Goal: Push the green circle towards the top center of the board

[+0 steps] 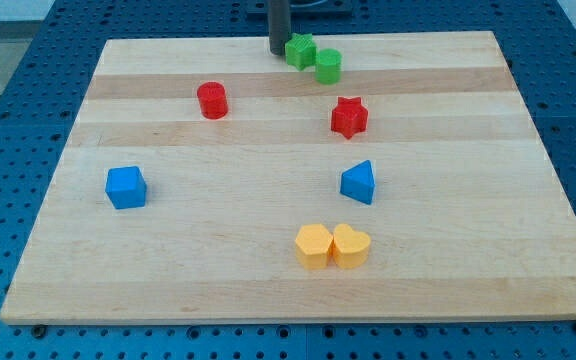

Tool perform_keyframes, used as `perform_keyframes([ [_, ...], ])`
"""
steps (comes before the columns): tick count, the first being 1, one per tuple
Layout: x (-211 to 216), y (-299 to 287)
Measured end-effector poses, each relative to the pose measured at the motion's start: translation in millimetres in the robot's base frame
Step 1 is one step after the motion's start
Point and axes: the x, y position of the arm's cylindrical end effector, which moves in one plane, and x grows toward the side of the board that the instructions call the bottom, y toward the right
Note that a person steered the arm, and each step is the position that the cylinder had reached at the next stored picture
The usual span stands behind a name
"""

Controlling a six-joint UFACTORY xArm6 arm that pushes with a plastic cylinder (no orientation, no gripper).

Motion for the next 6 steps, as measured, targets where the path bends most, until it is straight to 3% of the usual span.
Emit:
perform_keyframes([
  [2, -3, 9],
  [3, 24, -15],
  [4, 85, 8],
  [5, 119, 57],
  [6, 114, 93],
])
